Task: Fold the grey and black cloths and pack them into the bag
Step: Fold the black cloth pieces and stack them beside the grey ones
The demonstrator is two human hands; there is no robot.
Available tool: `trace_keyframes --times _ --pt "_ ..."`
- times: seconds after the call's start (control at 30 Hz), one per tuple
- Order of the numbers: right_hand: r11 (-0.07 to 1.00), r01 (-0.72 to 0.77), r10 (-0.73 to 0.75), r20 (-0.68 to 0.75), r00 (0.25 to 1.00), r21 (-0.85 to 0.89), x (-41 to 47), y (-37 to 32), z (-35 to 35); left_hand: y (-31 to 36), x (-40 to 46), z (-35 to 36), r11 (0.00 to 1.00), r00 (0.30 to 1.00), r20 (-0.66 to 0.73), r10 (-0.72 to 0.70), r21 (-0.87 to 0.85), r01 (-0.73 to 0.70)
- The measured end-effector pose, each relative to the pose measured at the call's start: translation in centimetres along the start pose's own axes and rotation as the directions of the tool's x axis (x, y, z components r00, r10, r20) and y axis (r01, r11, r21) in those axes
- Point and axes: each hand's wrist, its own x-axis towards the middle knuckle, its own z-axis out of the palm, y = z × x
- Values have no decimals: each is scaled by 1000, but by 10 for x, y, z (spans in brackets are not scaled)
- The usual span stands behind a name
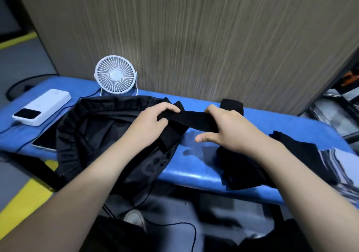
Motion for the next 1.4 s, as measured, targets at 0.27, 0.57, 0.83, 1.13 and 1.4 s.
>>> trace_keyframes --times 0.27,0.57,0.83,1.13,1.4 --pt "1000 3 -5 -104 995 -12 2 6 25 2 -1 3 961 995 0 -103 -260 100" --pt "997 24 -35 -152 988 -72 4 24 35 11 2 17 907 992 -24 -127 -407 107" --pt "997 24 -36 -154 987 -77 1 31 41 13 4 24 847 985 -72 -154 -523 94" --pt "997 43 -57 -237 970 -63 -4 28 43 22 3 28 763 991 -15 -133 -640 93" --pt "961 51 27 -275 961 272 -4 25 45 24 4 31 734 994 5 -105 -674 81"
